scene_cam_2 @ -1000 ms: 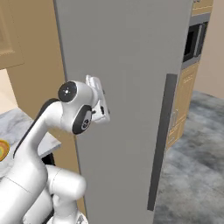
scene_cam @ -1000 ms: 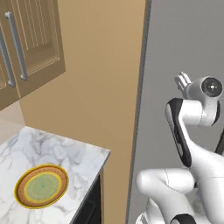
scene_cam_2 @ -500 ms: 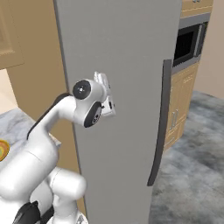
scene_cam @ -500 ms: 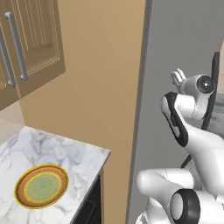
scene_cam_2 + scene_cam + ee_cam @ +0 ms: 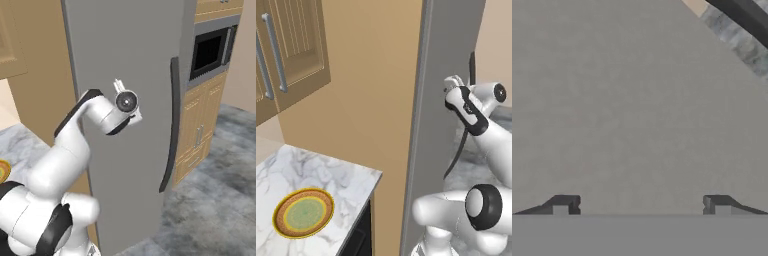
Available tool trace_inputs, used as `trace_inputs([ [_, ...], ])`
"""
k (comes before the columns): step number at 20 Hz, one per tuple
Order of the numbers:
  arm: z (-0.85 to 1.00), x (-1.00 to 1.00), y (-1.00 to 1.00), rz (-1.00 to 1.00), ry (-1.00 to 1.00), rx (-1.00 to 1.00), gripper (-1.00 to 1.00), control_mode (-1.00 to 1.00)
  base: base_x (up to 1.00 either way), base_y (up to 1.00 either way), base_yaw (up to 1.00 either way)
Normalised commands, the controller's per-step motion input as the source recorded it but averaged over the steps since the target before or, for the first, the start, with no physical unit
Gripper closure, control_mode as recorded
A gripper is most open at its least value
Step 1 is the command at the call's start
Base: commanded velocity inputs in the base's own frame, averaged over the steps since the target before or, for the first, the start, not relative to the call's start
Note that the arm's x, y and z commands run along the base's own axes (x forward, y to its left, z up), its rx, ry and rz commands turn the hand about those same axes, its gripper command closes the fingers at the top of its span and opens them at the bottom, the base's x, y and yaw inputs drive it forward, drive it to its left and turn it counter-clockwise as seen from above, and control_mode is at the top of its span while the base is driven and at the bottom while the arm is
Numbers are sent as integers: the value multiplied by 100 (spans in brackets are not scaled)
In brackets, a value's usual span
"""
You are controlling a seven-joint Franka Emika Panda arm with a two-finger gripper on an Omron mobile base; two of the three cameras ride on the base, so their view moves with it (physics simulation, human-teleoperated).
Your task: Place the steak on the counter behind the older steak on the same shelf of the fridge to maintain FIFO order. Close the fridge door when finished.
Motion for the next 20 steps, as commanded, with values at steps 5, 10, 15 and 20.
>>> trace_inputs([
  [5,-14,36,30,37,-5,5,-100,-100,0,0,0],
  [10,-8,28,41,34,-3,7,-100,-100,0,0,0],
  [15,-14,34,60,31,-1,6,-100,-100,0,0,0],
  [20,-14,34,62,30,0,6,-100,-100,0,0,0],
])
